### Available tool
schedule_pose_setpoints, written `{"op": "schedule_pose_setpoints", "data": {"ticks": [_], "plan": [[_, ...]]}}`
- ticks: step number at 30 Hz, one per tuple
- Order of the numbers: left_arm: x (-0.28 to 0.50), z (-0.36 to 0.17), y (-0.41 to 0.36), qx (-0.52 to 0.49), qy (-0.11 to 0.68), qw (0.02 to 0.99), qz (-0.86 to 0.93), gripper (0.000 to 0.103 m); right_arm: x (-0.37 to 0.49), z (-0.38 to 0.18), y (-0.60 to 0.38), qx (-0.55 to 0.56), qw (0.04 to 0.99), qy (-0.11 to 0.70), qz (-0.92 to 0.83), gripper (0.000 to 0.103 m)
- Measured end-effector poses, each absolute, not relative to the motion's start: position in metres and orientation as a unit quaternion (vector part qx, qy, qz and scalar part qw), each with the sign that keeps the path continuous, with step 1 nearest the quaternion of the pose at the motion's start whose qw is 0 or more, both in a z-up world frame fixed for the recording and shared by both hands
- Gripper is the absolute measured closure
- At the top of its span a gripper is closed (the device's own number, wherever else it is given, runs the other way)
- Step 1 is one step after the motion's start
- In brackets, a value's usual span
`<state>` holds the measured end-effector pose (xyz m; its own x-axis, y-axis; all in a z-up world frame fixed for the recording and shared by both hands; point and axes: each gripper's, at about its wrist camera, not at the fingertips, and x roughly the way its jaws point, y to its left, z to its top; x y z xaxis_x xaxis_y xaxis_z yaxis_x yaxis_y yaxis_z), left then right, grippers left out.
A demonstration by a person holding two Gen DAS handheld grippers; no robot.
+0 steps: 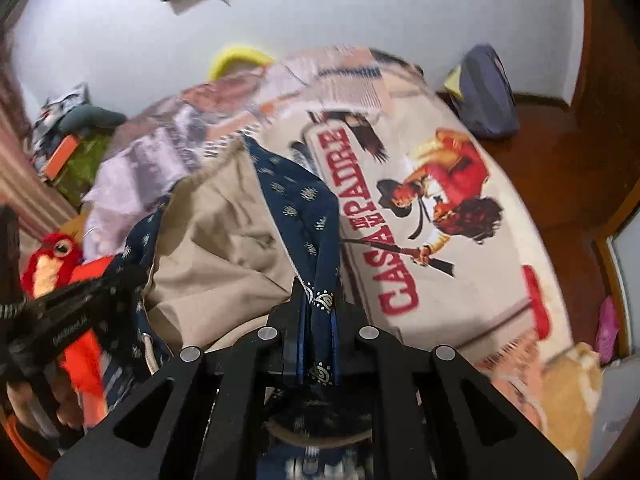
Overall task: Fold large clothes
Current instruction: 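Grasp the hood edge with the left tool while the right tool grasps the hood's other edge, then lift the hood with both tools and fold it over the hoodie body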
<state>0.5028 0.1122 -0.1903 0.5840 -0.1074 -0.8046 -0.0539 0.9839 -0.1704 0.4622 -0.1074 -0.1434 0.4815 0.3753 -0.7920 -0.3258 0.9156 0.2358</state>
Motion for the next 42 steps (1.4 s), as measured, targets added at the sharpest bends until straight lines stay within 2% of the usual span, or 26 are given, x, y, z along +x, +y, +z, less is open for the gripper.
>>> {"op": "schedule_pose_setpoints", "data": {"ticks": [6,11,17,24,26,28,31,33,35,38,42], "plan": [[0.428,-0.139,0.102,-0.060,0.426,0.901,-0.051,0.096,0.393,-0.104,-0.125,0.011,0.867,0.440,0.233,0.095],[0.366,-0.134,0.091,-0.040,0.431,0.898,-0.079,0.096,0.345,-0.103,-0.139,0.007,0.864,0.441,0.243,0.095],[0.314,-0.172,0.087,-0.035,0.475,0.876,-0.079,0.096,0.312,-0.141,-0.158,0.016,0.844,0.484,0.232,0.094],[0.299,-0.238,0.099,-0.025,0.530,0.847,-0.046,0.094,0.299,-0.189,-0.169,0.021,0.825,0.530,0.197,0.092],[0.296,-0.240,0.102,-0.033,0.526,0.848,-0.046,0.091,0.291,-0.189,-0.171,0.016,0.826,0.529,0.194,0.088],[0.295,-0.234,0.105,-0.040,0.524,0.850,-0.043,0.082,0.289,-0.183,-0.168,0.007,0.829,0.526,0.189,0.086],[0.292,-0.220,0.107,-0.039,0.510,0.858,-0.046,0.075,0.285,-0.168,-0.167,-0.001,0.837,0.513,0.192,0.083],[0.292,-0.208,0.107,-0.038,0.498,0.865,-0.048,0.072,0.284,-0.156,-0.164,-0.007,0.843,0.501,0.198,0.077],[0.295,-0.195,0.108,-0.040,0.484,0.873,-0.052,0.069,0.283,-0.147,-0.161,-0.009,0.849,0.485,0.209,0.066],[0.303,-0.183,0.106,-0.039,0.468,0.881,-0.058,0.066,0.287,-0.133,-0.152,-0.012,0.860,0.460,0.223,0.058],[0.329,-0.178,0.105,-0.035,0.461,0.884,-0.063,0.064,0.300,-0.129,-0.135,-0.023,0.863,0.448,0.234,0.055]]}}
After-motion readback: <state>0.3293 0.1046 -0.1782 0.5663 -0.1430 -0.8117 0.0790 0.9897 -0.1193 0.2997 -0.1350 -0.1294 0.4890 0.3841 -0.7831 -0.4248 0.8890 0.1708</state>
